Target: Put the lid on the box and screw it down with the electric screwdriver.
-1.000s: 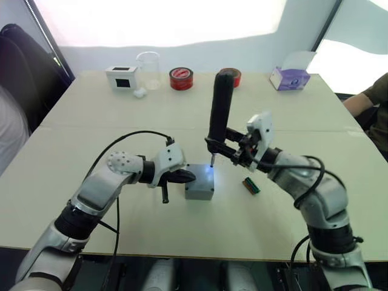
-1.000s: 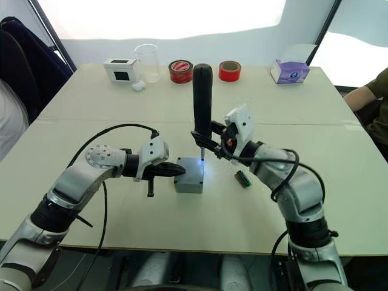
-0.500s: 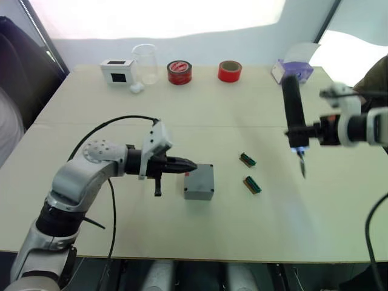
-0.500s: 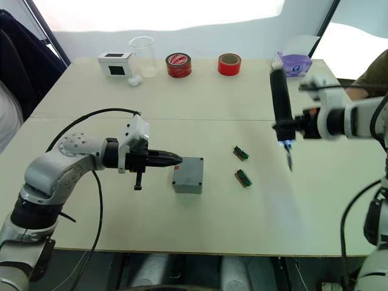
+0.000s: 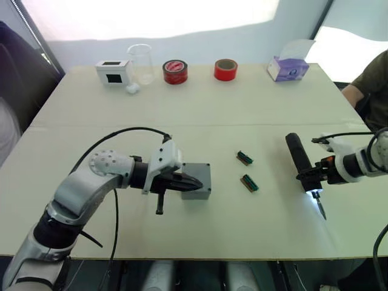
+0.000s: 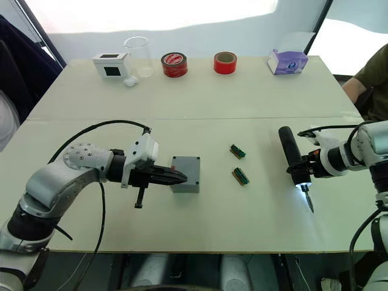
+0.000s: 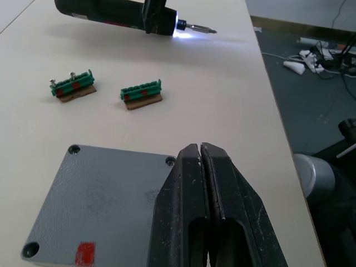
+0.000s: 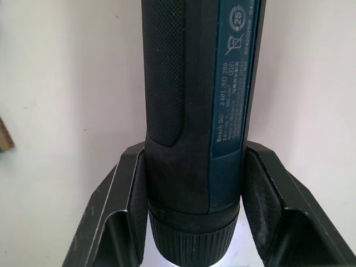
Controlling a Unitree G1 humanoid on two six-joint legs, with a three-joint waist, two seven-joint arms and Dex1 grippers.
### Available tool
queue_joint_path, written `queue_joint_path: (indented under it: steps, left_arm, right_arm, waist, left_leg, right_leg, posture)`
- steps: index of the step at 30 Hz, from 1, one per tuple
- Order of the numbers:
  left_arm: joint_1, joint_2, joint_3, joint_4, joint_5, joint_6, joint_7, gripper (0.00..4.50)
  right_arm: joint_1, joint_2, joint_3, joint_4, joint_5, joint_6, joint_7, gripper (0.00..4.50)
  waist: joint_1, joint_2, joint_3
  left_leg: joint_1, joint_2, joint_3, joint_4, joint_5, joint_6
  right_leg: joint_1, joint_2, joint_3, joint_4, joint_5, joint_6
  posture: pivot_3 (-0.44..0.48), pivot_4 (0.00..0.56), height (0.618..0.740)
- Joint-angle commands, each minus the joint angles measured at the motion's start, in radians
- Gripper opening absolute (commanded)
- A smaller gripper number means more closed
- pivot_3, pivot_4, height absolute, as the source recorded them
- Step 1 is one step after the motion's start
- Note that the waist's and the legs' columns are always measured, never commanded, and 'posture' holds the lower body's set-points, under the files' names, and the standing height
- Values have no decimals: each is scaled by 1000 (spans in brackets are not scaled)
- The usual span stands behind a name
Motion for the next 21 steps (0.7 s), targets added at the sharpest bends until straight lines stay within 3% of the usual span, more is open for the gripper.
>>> queue_joint_path:
  steps: [1, 2, 4, 9, 21]
  left_arm:
    - [-14, 1, 5, -23, -7, -1, 13, 0]
    - [-16, 1, 5, -19, -7, 0, 15, 0]
    - [-20, 4, 10, -10, -3, -1, 20, 0]
    - [-22, 23, 32, 5, -3, -2, 28, 0]
    - [-11, 51, 107, 56, -14, -5, 60, 0]
  right_arm:
    - [-23, -9, 10, 17, -44, -34, 50, 1762]
    - [-24, -6, 18, 20, -55, -39, 59, 1762]
    - [-19, 1, 33, 16, -76, -50, 71, 2772]
    - [-14, 14, 49, 3, -111, -63, 95, 4413]
    - [-51, 64, -26, -35, -164, -117, 102, 4466]
  waist:
    - [-1, 0, 0]
    - [-2, 0, 0]
    - [-3, 0, 0]
    - [-2, -2, -1]
    - [-5, -4, 0]
  left_leg:
    - [0, 0, 0, 0, 0, 0]
    - [0, 0, 0, 0, 0, 0]
    - [0, 0, 0, 0, 0, 0]
    - [2, 0, -1, 1, 0, 0]
    - [2, 0, -2, 6, 0, 0]
  right_leg:
    - [0, 0, 0, 0, 0, 0]
    - [0, 0, 0, 0, 0, 0]
    - [0, 0, 0, 0, 0, 0]
    - [2, 0, -1, 0, 0, 0]
    - [4, 0, -1, 3, 0, 0]
  posture:
    - [0, 150, 740]
    - [0, 150, 740]
    - [0, 150, 740]
    - [0, 150, 740]
    - [0, 150, 740]
